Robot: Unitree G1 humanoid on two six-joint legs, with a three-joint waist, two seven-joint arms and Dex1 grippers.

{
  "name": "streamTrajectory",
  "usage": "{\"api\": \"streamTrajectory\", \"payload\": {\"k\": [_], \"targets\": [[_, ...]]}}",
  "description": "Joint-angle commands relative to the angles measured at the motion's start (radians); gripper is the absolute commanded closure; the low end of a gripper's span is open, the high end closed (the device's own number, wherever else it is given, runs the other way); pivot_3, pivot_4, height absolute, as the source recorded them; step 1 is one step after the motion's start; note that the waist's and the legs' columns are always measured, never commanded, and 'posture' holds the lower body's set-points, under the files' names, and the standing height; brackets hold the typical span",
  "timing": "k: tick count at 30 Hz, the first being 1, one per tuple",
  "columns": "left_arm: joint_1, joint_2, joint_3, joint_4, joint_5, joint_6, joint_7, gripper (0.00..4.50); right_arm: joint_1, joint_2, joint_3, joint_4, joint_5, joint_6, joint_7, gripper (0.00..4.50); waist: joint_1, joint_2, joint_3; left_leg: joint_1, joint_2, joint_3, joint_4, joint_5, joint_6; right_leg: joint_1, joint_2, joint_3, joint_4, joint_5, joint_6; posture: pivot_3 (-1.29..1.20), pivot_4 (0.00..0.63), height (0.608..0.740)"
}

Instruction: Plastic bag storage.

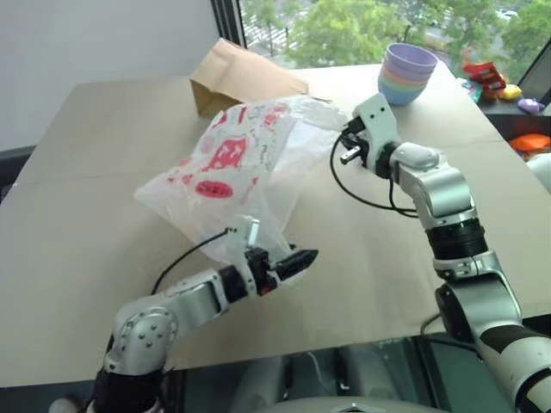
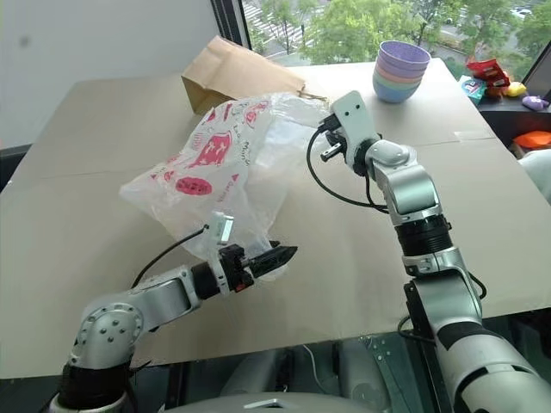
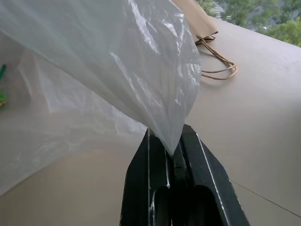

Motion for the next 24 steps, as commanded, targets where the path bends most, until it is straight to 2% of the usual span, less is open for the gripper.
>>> {"api": "streamTrajectory", "payload": {"k": [1,2,3,6,7,9,11,14,18,20,24], "targets": [[0.018,-0.018,0.064,-0.009,-0.128,-0.019,0.006,2.11,-0.018,0.005,-0.011,-0.045,0.003,0.000,-0.010,4.50,-0.002,0.000,0.000,0.000,0.000,0.001,0.000,0.000,0.000,0.000,0.000,0.001,0.000,0.000,0.000,0.00,0.150,0.740],[0.042,-0.007,0.110,-0.023,-0.223,-0.029,-0.006,2.34,-0.025,0.007,-0.020,-0.036,0.010,-0.001,-0.009,4.50,-0.005,0.000,0.000,0.000,0.000,0.001,0.000,0.000,0.000,0.000,0.000,0.001,0.000,0.000,0.000,0.00,0.150,0.740],[0.070,0.021,0.164,-0.030,-0.339,-0.040,0.001,2.96,-0.035,0.008,-0.034,-0.022,0.020,-0.003,-0.005,4.50,-0.006,0.000,0.000,0.000,0.000,0.001,0.000,0.000,0.000,-0.001,0.000,0.002,0.000,0.000,0.000,0.00,0.150,0.740],[0.146,0.162,0.333,-0.034,-0.693,-0.073,-0.014,4.35,-0.083,0.017,-0.093,0.031,0.086,0.010,0.026,4.50,-0.007,-0.001,0.001,0.000,0.001,0.000,0.000,0.000,0.000,-0.002,0.001,0.001,0.000,0.000,0.000,0.00,0.150,0.740],[0.155,0.194,0.402,-0.019,-0.744,-0.079,-0.060,4.47,-0.117,0.028,-0.137,0.055,0.140,0.048,0.044,4.50,-0.005,0.000,0.001,-0.001,0.002,0.000,0.000,0.000,0.000,-0.002,0.001,0.001,0.000,0.000,0.000,0.00,0.150,0.740],[0.139,0.260,0.509,0.017,-0.766,-0.086,-0.108,4.47,-0.195,0.049,-0.231,0.096,0.257,0.122,0.079,4.50,0.000,0.001,0.002,-0.001,0.001,0.000,0.000,0.000,0.000,-0.001,0.001,0.001,0.000,0.000,0.000,0.00,0.150,0.740],[0.020,0.280,0.601,0.090,-0.766,-0.121,-0.054,4.47,-0.308,0.051,-0.338,0.167,0.378,0.192,0.113,4.50,0.007,0.002,0.004,0.000,0.001,0.000,0.000,0.000,0.000,0.000,0.001,0.001,-0.001,0.000,-0.001,0.00,0.150,0.740],[-0.174,0.320,0.650,0.172,-0.766,-0.146,0.049,4.47,-0.460,0.018,-0.449,0.301,0.489,0.238,0.145,4.50,0.014,0.001,0.004,-0.001,0.000,-0.003,0.002,0.000,0.000,0.000,0.000,-0.004,-0.001,0.001,-0.001,0.00,0.150,0.740],[-0.473,0.409,0.590,0.347,-0.759,-0.223,0.262,4.47,-0.716,-0.066,-0.602,0.589,0.578,0.192,0.105,4.50,0.026,-0.003,0.005,-0.005,-0.002,-0.006,0.003,0.000,0.000,-0.002,-0.001,-0.007,-0.002,0.001,-0.002,0.00,0.150,0.740],[-0.589,0.442,0.561,0.433,-0.724,-0.255,0.300,4.47,-0.808,-0.102,-0.625,0.694,0.577,0.156,0.092,4.50,0.024,-0.003,0.005,-0.009,-0.003,-0.007,0.002,0.000,0.000,-0.003,-0.002,-0.008,-0.004,0.001,-0.001,0.00,0.150,0.740],[-0.817,0.495,0.500,0.634,-0.622,-0.247,0.272,4.47,-0.937,-0.166,-0.616,0.837,0.536,0.095,0.070,4.50,0.009,-0.004,0.005,-0.017,-0.005,-0.008,0.002,0.000,0.000,-0.010,-0.004,-0.011,-0.001,0.001,-0.001,0.00,0.150,0.740]]}}
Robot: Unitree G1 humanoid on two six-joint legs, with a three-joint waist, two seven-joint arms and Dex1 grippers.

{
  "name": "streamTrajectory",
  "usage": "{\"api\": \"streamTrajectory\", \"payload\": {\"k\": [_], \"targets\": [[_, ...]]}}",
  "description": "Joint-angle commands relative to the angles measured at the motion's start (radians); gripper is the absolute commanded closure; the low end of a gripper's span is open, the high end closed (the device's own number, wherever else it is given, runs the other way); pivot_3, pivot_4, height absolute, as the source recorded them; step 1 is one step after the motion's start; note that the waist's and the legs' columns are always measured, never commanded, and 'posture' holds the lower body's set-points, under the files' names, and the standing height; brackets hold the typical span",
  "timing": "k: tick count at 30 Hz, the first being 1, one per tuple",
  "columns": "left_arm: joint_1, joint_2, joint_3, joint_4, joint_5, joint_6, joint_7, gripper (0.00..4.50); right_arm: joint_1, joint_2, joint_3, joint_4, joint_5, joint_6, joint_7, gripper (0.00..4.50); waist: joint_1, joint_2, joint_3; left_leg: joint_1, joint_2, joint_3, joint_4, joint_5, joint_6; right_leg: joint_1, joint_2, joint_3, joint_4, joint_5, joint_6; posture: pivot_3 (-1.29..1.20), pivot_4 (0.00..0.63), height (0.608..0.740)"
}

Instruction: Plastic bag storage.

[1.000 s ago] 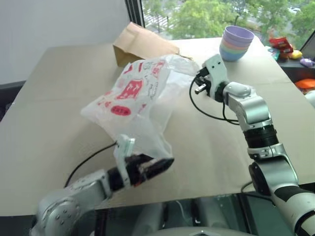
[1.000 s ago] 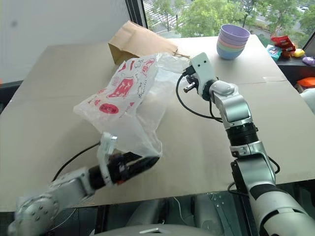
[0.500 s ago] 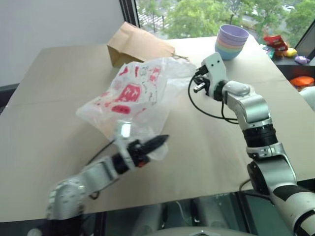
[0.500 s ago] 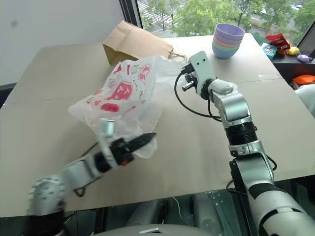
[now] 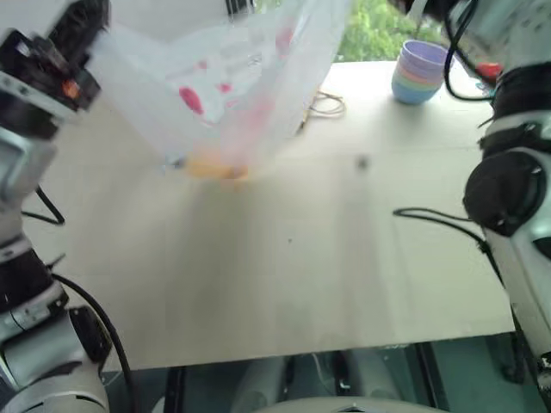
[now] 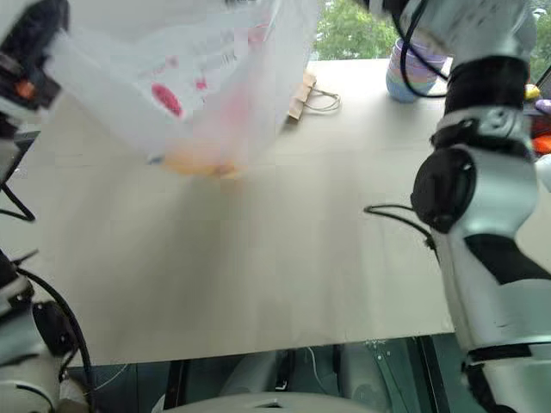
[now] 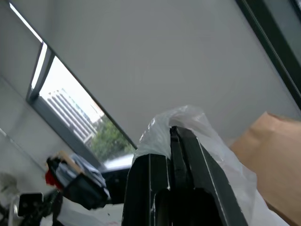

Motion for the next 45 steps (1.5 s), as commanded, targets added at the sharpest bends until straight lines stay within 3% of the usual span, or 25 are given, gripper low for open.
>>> {"api": "streamTrajectory", "payload": {"k": [1,6,11,17,23,30,33,38,41,45], "targets": [[-0.176,0.064,-0.036,0.141,0.084,0.014,-0.055,4.47,-0.111,-0.070,0.011,0.053,-0.030,-0.054,0.005,4.50,-0.014,0.000,0.000,-0.001,0.000,-0.001,0.000,0.000,0.000,-0.001,0.000,-0.001,0.000,0.000,0.000,0.00,0.150,0.740],[-0.380,0.051,-0.144,0.297,0.222,0.120,-0.169,4.47,-0.119,-0.193,0.103,-0.024,-0.082,0.074,0.052,4.50,-0.040,0.000,0.000,-0.010,0.000,-0.004,0.003,0.000,0.000,-0.008,-0.001,-0.003,0.000,0.000,0.000,0.00,0.150,0.740],[-0.523,0.020,-0.175,0.413,0.302,0.212,-0.260,4.47,-0.056,-0.301,0.128,-0.187,-0.075,0.249,0.029,4.50,-0.046,0.000,0.000,-0.014,0.000,-0.006,0.003,0.000,0.000,-0.011,-0.002,-0.005,0.000,0.000,0.000,0.00,0.150,0.740],[-0.594,0.014,-0.186,0.494,0.434,0.294,-0.370,4.47,0.058,-0.292,0.035,-0.492,0.018,0.476,-0.081,4.50,-0.049,0.003,0.001,-0.014,0.000,-0.006,0.002,0.001,-0.001,-0.015,-0.001,-0.002,0.002,0.000,0.000,0.00,0.150,0.740],[-0.352,-0.081,-0.122,0.345,0.437,0.352,-0.383,4.47,0.464,-0.020,-0.218,-1.020,0.125,0.713,-0.268,4.50,-0.050,0.005,-0.006,-0.012,0.000,-0.006,0.007,0.001,-0.001,-0.011,-0.001,-0.001,0.004,0.000,0.000,0.00,0.150,0.740],[-0.104,-0.088,-0.032,0.211,0.394,0.419,-0.362,4.47,0.761,0.071,-0.272,-1.247,0.174,0.766,-0.314,4.50,-0.048,0.006,-0.006,-0.014,-0.005,-0.006,0.017,0.001,-0.001,-0.016,-0.003,-0.001,0.018,0.000,0.000,0.00,0.150,0.740],[0.070,-0.080,-0.006,0.121,0.400,0.451,-0.379,4.47,1.013,0.004,-0.127,-1.398,0.260,0.768,-0.244,4.50,-0.050,0.009,-0.011,-0.010,-0.005,-0.006,0.017,0.001,-0.001,-0.014,-0.003,0.000,0.018,0.000,0.000,0.00,0.150,0.740],[0.253,-0.109,-0.032,0.056,0.508,0.398,-0.360,4.47,1.339,-0.111,0.127,-1.425,0.134,0.645,-0.224,4.50,-0.044,0.009,-0.011,-0.004,-0.006,-0.006,0.017,0.001,-0.001,-0.008,-0.002,0.001,0.018,0.000,0.000,0.00,0.150,0.740],[0.342,-0.154,-0.070,-0.024,0.576,0.370,-0.355,4.47,1.408,-0.169,0.270,-1.345,0.013,0.460,-0.211,4.50,-0.035,0.010,-0.011,0.008,-0.006,-0.002,0.016,0.000,0.000,0.003,-0.003,0.005,0.018,0.000,0.000,0.00,0.150,0.740],[0.505,-0.172,-0.157,-0.268,0.710,0.316,-0.355,4.47,1.434,-0.235,0.410,-1.337,-0.094,0.269,-0.156,4.50,-0.025,0.009,-0.011,0.017,-0.006,-0.001,0.014,-0.001,0.001,0.011,-0.002,0.009,0.016,0.000,0.001,0.00,0.150,0.740]]}}
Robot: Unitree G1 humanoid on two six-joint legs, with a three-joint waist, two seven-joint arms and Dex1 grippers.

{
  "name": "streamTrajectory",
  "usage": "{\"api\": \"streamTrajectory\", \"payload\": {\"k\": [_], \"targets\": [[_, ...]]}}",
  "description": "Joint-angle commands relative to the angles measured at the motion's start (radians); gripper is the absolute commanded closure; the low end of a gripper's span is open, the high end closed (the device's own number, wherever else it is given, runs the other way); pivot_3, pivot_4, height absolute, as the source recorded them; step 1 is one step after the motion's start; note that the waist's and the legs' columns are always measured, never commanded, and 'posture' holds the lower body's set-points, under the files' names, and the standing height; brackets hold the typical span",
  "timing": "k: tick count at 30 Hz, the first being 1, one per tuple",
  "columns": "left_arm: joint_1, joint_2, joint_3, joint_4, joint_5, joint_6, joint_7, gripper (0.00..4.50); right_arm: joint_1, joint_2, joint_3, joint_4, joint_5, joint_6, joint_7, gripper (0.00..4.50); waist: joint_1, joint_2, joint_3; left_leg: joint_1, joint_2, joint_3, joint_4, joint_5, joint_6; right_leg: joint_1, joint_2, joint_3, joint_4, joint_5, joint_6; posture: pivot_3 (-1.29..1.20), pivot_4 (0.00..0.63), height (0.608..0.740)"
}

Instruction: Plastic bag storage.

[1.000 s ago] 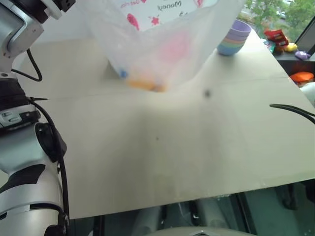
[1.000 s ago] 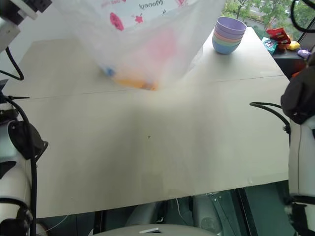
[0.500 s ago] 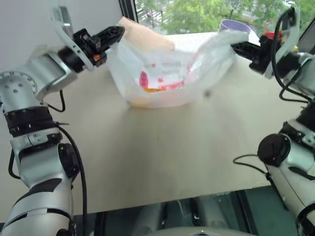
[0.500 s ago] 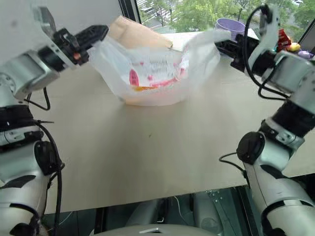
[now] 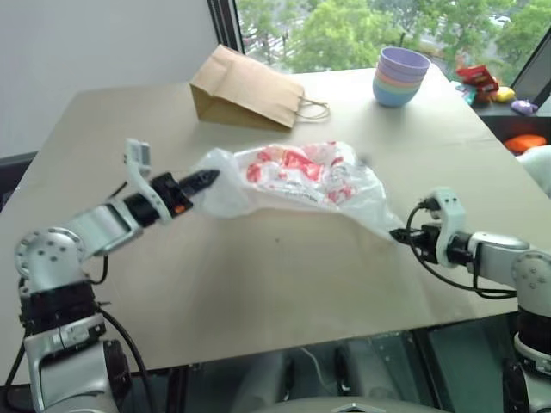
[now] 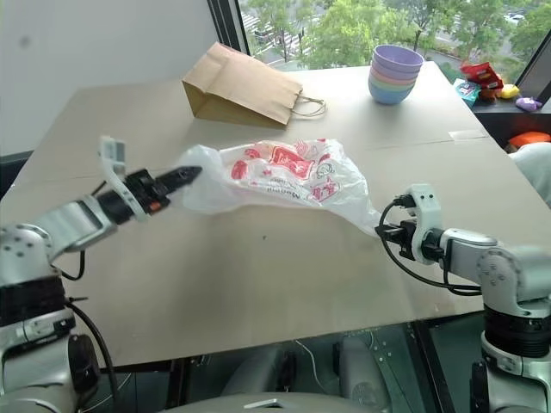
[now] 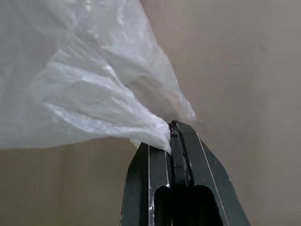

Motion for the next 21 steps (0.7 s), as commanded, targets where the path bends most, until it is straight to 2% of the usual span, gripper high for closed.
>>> {"api": "streamTrajectory", "payload": {"k": [1,3,4,6,9,12,13,14,16,17,21], "targets": [[0.107,-0.002,-0.044,-0.230,0.178,-0.153,-0.020,4.47,0.022,-0.053,0.068,-0.037,-0.095,-0.183,0.056,4.50,0.007,0.000,0.000,0.000,0.000,0.000,0.000,0.000,0.000,0.000,0.000,0.000,0.000,0.000,0.000,0.00,0.150,0.740],[0.207,0.004,-0.091,-0.333,0.349,-0.323,-0.091,4.47,0.069,-0.032,0.063,-0.082,-0.107,-0.388,0.147,4.50,0.014,-0.001,0.000,0.000,0.000,0.001,-0.003,0.000,0.000,-0.001,0.000,0.002,-0.002,0.000,0.000,0.00,0.150,0.740],[0.254,0.006,-0.093,-0.364,0.389,-0.381,-0.142,4.47,0.091,-0.035,0.057,-0.107,-0.090,-0.411,0.182,4.50,0.016,-0.001,0.000,0.000,0.001,0.000,-0.005,0.000,0.000,-0.001,0.001,0.001,-0.004,0.000,0.000,0.00,0.150,0.740],[0.326,-0.014,-0.054,-0.406,0.355,-0.418,-0.225,4.47,0.126,-0.050,0.045,-0.142,-0.059,-0.444,0.244,4.50,0.022,-0.001,-0.001,0.002,0.001,0.001,-0.010,0.000,-0.001,-0.001,0.001,0.002,-0.007,0.000,0.000,0.00,0.150,0.740],[0.488,-0.012,-0.042,-0.493,0.455,-0.576,-0.369,3.70,0.224,-0.102,0.037,-0.194,-0.096,-0.576,0.340,3.63,0.027,-0.001,-0.001,0.001,0.002,0.001,-0.012,0.000,0.000,0.000,0.001,0.002,-0.011,0.000,0.000,0.00,0.150,0.740],[0.581,-0.019,-0.006,-0.490,0.513,-0.644,-0.398,2.24,0.322,-0.148,-0.001,-0.210,-0.137,-0.683,0.388,2.17,0.040,-0.001,-0.001,0.002,0.002,0.001,-0.014,0.000,0.001,0.002,0.001,0.001,-0.015,0.001,0.001,0.00,0.150,0.740],[0.601,-0.026,0.023,-0.483,0.511,-0.658,-0.404,1.95,0.369,-0.170,-0.033,-0.223,-0.138,-0.712,0.418,1.84,0.043,-0.001,-0.001,0.002,0.002,0.001,-0.014,-0.001,0.001,0.002,0.001,0.001,-0.015,0.001,0.001,0.00,0.150,0.740],[0.628,-0.028,0.055,-0.481,0.500,-0.670,-0.428,1.43,0.419,-0.190,-0.086,-0.238,-0.122,-0.719,0.446,1.32,0.050,-0.001,-0.001,0.002,0.002,0.001,-0.014,-0.001,0.001,0.003,0.001,0.001,-0.015,0.001,0.001,0.00,0.150,0.740],[0.711,-0.022,0.113,-0.478,0.502,-0.703,-0.502,0.71,0.553,-0.213,-0.246,-0.273,-0.084,-0.743,0.511,0.56,0.065,-0.001,0.000,0.002,0.002,-0.001,-0.014,-0.001,0.001,0.004,0.001,-0.001,-0.016,0.001,0.001,0.00,0.150,0.740],[0.748,-0.020,0.124,-0.479,0.516,-0.724,-0.535,0.17,0.597,-0.206,-0.307,-0.280,-0.042,-0.744,0.536,0.02,0.067,-0.001,-0.001,0.003,0.003,-0.001,-0.014,-0.001,0.002,0.006,0.001,-0.002,-0.018,0.001,0.001,0.00,0.150,0.740],[0.849,-0.031,0.128,-0.486,0.561,-0.774,-0.597,0.07,0.724,-0.201,-0.442,-0.272,-0.007,-0.764,0.597,0.00,0.067,0.000,0.000,0.013,0.006,-0.002,-0.017,-0.005,0.008,0.021,0.002,-0.004,-0.029,0.002,0.003,0.00,0.150,0.740]]}}
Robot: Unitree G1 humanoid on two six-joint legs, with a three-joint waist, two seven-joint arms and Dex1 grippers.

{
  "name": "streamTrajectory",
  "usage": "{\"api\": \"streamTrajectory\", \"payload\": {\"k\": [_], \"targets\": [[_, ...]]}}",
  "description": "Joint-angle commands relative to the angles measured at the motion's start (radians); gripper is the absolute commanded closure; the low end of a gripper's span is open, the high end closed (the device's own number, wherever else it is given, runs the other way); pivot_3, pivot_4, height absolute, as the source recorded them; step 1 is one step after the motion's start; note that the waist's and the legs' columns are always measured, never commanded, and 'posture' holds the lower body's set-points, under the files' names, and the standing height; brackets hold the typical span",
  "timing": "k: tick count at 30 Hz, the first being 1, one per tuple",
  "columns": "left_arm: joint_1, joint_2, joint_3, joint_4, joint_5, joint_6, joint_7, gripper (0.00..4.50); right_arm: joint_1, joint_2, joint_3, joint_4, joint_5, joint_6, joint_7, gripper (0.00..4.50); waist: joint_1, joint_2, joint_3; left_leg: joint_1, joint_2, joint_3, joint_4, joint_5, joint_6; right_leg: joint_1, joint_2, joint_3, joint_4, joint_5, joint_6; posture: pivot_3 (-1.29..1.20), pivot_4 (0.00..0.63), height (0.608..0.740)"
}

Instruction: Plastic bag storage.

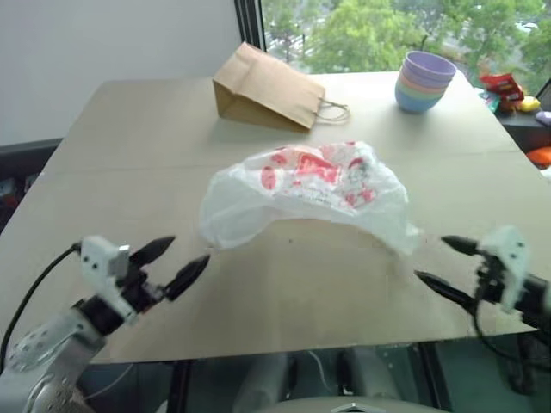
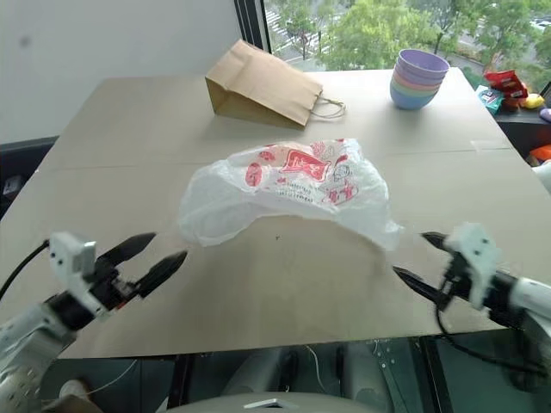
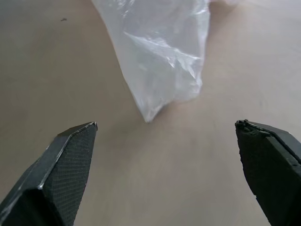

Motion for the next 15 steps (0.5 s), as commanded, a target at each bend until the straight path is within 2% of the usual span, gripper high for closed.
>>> {"api": "streamTrajectory", "payload": {"k": [1,5,15], "targets": [[0.034,-0.007,0.006,-0.026,0.030,-0.055,-0.052,0.07,0.040,0.009,-0.092,-0.005,0.003,-0.055,0.023,0.00,0.000,-0.001,0.000,0.004,0.001,0.000,-0.001,-0.001,0.001,0.005,0.001,0.000,-0.003,0.001,0.000,0.00,0.150,0.740],[-0.010,-0.024,-0.028,0.007,0.054,-0.062,-0.026,0.07,0.044,0.024,-0.080,0.083,-0.064,-0.125,0.014,0.00,0.000,-0.001,0.000,0.011,0.003,0.000,-0.001,-0.002,0.003,0.014,0.000,-0.002,-0.008,0.001,0.000,0.00,0.150,0.740],[-0.070,-0.015,-0.017,0.056,0.056,-0.042,-0.013,0.07,0.012,0.029,-0.041,0.130,-0.103,-0.164,0.002,0.00,-0.001,0.001,-0.001,0.009,0.004,0.000,-0.002,0.000,-0.001,0.012,0.001,-0.003,-0.011,0.002,0.001,0.00,0.150,0.740]]}}
